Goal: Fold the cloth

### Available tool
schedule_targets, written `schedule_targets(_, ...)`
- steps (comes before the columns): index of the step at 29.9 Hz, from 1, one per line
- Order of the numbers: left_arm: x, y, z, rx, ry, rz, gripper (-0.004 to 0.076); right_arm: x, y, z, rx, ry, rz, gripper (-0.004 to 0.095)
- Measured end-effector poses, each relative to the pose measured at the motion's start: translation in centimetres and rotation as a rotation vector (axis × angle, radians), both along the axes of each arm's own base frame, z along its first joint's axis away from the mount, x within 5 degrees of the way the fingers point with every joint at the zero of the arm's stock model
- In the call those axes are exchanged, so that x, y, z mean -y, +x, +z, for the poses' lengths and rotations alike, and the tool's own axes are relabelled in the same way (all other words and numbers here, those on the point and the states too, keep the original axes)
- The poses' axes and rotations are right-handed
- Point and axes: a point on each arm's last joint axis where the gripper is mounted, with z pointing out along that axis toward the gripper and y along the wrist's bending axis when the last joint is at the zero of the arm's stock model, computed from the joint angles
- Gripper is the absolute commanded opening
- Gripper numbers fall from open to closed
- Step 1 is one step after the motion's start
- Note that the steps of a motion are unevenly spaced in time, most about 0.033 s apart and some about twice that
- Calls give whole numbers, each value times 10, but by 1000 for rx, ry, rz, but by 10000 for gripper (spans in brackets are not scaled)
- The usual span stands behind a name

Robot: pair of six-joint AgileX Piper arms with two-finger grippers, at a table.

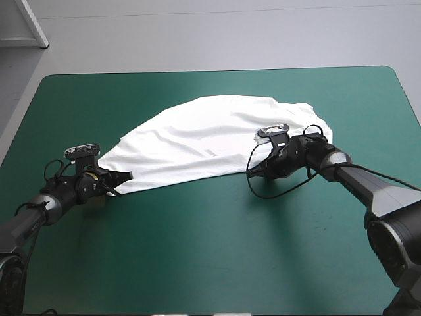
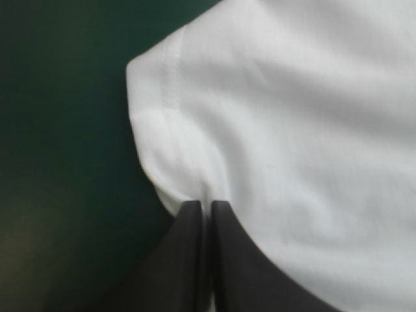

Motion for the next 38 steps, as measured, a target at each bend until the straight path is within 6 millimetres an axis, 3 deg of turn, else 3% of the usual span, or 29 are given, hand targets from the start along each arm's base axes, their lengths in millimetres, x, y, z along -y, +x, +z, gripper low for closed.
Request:
schedule_targets(2, 0, 0, 4, 2, 1, -2, -10, 1, -5, 11, 0, 5, 2, -14)
schedule_targets(5, 0, -4, 19, -38, 16, -18, -10, 5, -14, 45, 39, 28, -5, -14)
schedule_targets(8, -1, -2, 60, 24, 37, -33, -10, 10, -26, 91, 103, 49, -9, -14)
schedule_targets(12, -2, -7, 142, 209, 82, -60, -10, 23, -50, 159, 228, 55, -20, -14)
schedule_targets(15, -2, -24, 210, 360, 121, -79, -10, 37, -70, 210, 345, 52, -46, -14)
schedule_targets(17, -2, -36, 243, 426, 137, -88, -10, 45, -83, 237, 409, 50, -68, -14)
schedule_targets(22, -1, -84, 340, 658, 180, -119, -10, 68, -125, 313, 631, 84, -111, -14)
schedule_targets(26, 0, -124, 398, 852, 228, -142, -10, 83, -160, 365, 809, 137, -111, -14)
schedule_targets(32, -1, -185, 459, 1126, 310, -145, -10, 100, -205, 417, 1060, 208, -104, -14)
schedule_targets(38, 0, -205, 482, 1266, 334, -135, -10, 114, -239, 450, 1295, 252, -96, -14)
